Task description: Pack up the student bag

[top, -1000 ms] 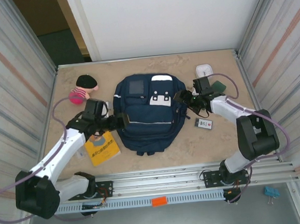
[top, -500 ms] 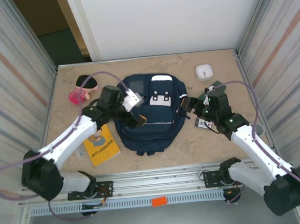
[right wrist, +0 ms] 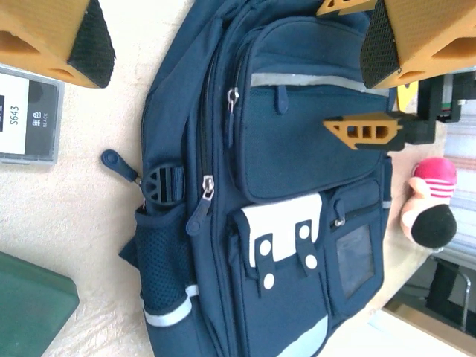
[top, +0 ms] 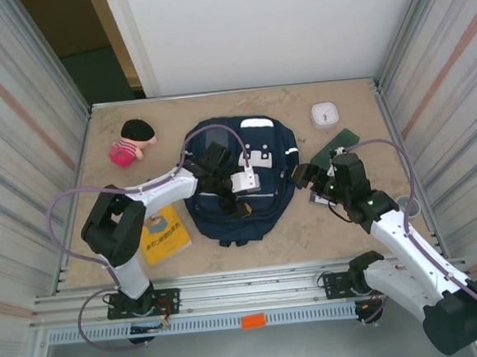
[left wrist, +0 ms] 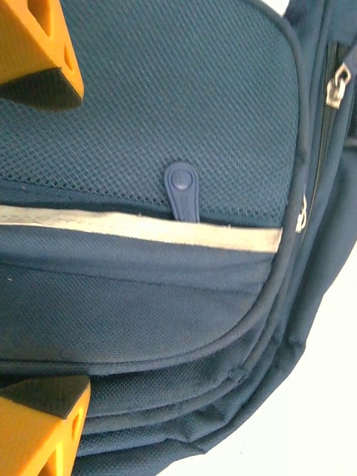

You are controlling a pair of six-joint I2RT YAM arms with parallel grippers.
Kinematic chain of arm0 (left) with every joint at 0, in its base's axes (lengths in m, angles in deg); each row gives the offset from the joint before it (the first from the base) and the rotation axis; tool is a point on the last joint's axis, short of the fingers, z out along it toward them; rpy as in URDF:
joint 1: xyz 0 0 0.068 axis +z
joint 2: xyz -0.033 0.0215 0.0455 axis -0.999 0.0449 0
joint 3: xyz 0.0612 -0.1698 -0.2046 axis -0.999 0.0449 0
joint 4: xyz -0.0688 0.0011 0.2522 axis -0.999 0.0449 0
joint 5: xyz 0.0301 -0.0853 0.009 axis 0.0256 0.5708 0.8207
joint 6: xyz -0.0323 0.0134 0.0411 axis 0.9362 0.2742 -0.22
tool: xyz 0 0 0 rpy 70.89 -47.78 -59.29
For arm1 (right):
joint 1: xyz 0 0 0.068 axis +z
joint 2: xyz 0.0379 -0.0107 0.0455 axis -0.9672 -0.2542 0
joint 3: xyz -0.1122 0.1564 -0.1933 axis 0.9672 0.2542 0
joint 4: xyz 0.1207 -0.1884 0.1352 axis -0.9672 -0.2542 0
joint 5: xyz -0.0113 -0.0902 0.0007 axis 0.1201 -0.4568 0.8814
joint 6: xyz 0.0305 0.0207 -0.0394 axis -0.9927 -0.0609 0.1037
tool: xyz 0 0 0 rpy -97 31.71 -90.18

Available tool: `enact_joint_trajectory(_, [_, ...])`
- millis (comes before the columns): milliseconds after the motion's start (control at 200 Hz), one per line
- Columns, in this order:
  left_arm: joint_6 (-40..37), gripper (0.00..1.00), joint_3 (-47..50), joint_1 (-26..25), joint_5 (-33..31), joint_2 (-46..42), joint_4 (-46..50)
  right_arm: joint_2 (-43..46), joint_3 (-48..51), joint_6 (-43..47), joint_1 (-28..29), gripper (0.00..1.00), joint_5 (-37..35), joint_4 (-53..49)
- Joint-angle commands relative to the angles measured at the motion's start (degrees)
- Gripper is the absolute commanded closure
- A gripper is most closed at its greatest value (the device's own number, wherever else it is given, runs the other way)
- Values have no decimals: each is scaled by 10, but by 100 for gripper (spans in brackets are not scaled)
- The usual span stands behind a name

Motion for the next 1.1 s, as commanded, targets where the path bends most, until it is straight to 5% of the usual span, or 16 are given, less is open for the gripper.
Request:
enact_joint_trajectory(0, [-34, 8, -16, -4, 13, 10, -18, 3, 3, 1, 6, 13, -8, -10])
enact_joint_trajectory(155, [-39, 7, 4, -9, 33, 3, -28, 1, 5, 4, 6, 13, -8, -10])
enact_joint_trajectory(376, [-33, 12, 36, -25, -106, 28, -121, 0, 10, 7, 6, 13, -5, -2])
enact_joint_trajectory(436, [-29, 21, 35, -25, -117, 33, -127, -1, 11, 12, 7, 13, -7, 0])
enact_joint_trajectory(516, [-19, 53, 36, -27, -107, 13, -129, -2, 15, 17, 6, 11, -20, 4])
enact_joint_trajectory(666, [-9, 100, 40, -18, -12, -78, -88, -19, 10, 63, 5, 10, -29, 1])
enact_joint_trajectory(1097, [0, 100, -13, 148, 331, -209, 43, -107, -6, 340, -16, 16, 109, 81])
